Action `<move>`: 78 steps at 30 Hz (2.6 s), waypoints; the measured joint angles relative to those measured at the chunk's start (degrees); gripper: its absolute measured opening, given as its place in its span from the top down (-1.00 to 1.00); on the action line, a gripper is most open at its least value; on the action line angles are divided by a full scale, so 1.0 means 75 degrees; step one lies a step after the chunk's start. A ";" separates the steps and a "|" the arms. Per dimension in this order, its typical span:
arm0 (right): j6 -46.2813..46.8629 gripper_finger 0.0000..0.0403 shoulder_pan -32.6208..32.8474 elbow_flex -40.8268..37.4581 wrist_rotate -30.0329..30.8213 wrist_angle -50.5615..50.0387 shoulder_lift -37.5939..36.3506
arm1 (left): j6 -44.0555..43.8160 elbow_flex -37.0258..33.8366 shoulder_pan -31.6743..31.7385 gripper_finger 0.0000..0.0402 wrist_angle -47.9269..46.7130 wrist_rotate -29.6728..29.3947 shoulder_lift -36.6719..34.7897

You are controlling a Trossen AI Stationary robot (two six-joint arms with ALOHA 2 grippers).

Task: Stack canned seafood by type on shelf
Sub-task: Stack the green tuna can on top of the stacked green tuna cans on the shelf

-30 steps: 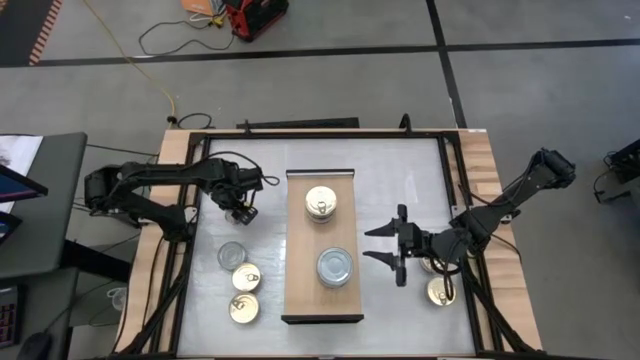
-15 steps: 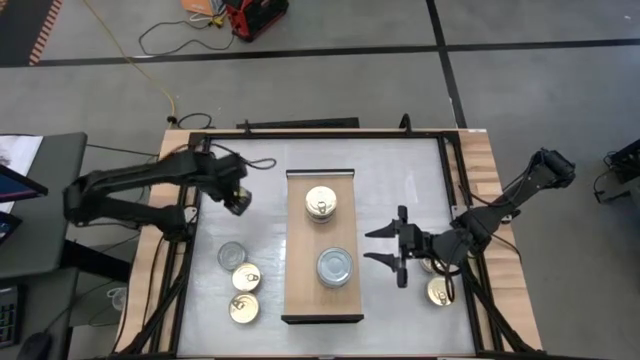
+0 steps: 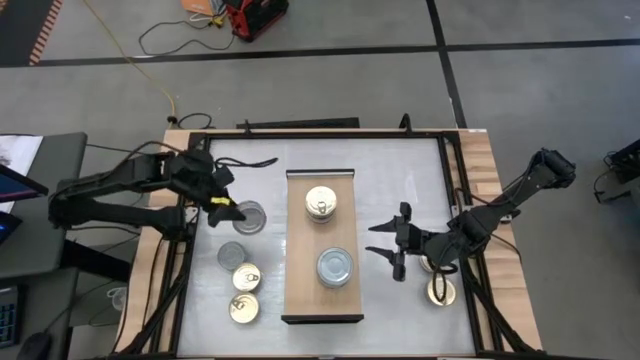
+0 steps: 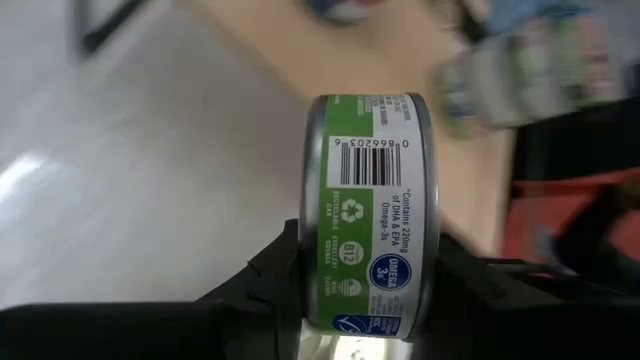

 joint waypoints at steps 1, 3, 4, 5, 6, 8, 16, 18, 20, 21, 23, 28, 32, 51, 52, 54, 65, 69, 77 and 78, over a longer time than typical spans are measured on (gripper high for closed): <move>0.0032 -0.21 -0.0037 0.0000 0.0002 -0.0013 0.0000 | -0.0031 0.0000 -0.0151 0.32 0.0220 0.0043 -0.0019; 0.0166 -0.21 -0.0092 0.0000 0.0002 -0.0016 0.0000 | -0.0167 0.0000 -0.0457 0.31 0.0709 0.0190 -0.0012; 0.0248 -0.21 -0.0096 0.0000 0.0005 -0.0032 0.0000 | -0.0262 0.0000 -0.0614 0.31 0.0971 0.0229 0.0005; 0.0306 -0.21 -0.0095 0.0000 0.0006 -0.0067 0.0000 | -0.0376 0.0000 -0.0773 0.31 0.1233 0.0282 0.0046; 0.0359 -0.21 -0.0095 0.0000 0.0005 -0.0117 0.0000 | -0.0506 0.0000 -0.0933 0.31 0.1548 0.0359 0.0095; 0.0445 -0.21 -0.0083 0.0000 0.0011 -0.0254 0.0000 | -0.0781 0.0000 -0.1267 0.31 0.2263 0.0405 0.0232; 0.0586 -0.21 -0.0057 0.0000 0.0014 -0.0262 -0.0258 | -0.1094 0.0003 -0.2103 0.31 0.4360 0.0589 0.1090; 0.0687 -0.21 -0.0022 0.0000 0.0052 -0.0245 -0.0259 | -0.1188 0.0003 -0.2226 0.31 0.4692 0.0585 0.1344; 0.0705 -0.21 0.0016 0.0000 0.0098 -0.0197 -0.0259 | -0.1272 0.0003 -0.2314 0.31 0.5028 0.0690 0.1579; 0.0706 -0.21 0.0043 0.0000 0.0107 -0.0167 -0.0261 | -0.1317 0.0003 -0.2338 0.31 0.5230 0.0810 0.1686; 0.0678 -0.21 0.0091 0.0000 0.0195 -0.0093 -0.0262 | -0.1407 0.0035 -0.2351 0.31 0.5611 0.0984 0.1889; 0.0579 -0.21 0.0168 0.0000 0.0297 0.0058 -0.0477 | -0.1116 0.0929 -0.2345 0.31 0.5326 0.0942 0.2591; 0.0549 -0.21 0.0261 0.0000 0.0422 0.0052 -0.0510 | -0.0543 0.2115 -0.2366 0.31 0.4436 0.0714 0.3329; 0.0237 -0.21 0.0866 0.0000 0.0661 0.0112 -0.0504 | -0.0323 0.5834 -0.2360 0.31 0.1314 0.0833 0.6252; 0.0204 -0.21 0.0884 0.0000 0.0695 0.0133 -0.0504 | -0.0325 0.5899 -0.2342 0.30 0.1293 0.0783 0.6281; 0.0135 -0.21 0.0884 0.0000 0.0710 0.0246 -0.0504 | -0.0356 0.5946 -0.2284 0.30 0.1206 0.0774 0.6289; -0.0042 -0.21 0.0881 0.0000 0.0725 0.0481 -0.0504 | -0.0439 0.5968 -0.2109 0.28 0.0976 0.0658 0.6269; -0.0042 -0.21 0.0878 0.0000 0.0725 0.0548 -0.0501 | -0.0529 0.5964 -0.2178 0.15 0.1020 0.0625 0.6279; -0.1899 -0.21 0.0872 0.0006 0.0543 0.3028 0.0062 | -0.0417 0.5957 -0.2194 -0.03 0.1025 0.0551 0.6286; -0.2174 -0.21 0.0843 0.0006 0.0450 0.3343 0.0212 | -0.0399 0.5957 -0.2194 -0.03 0.1031 0.0516 0.6286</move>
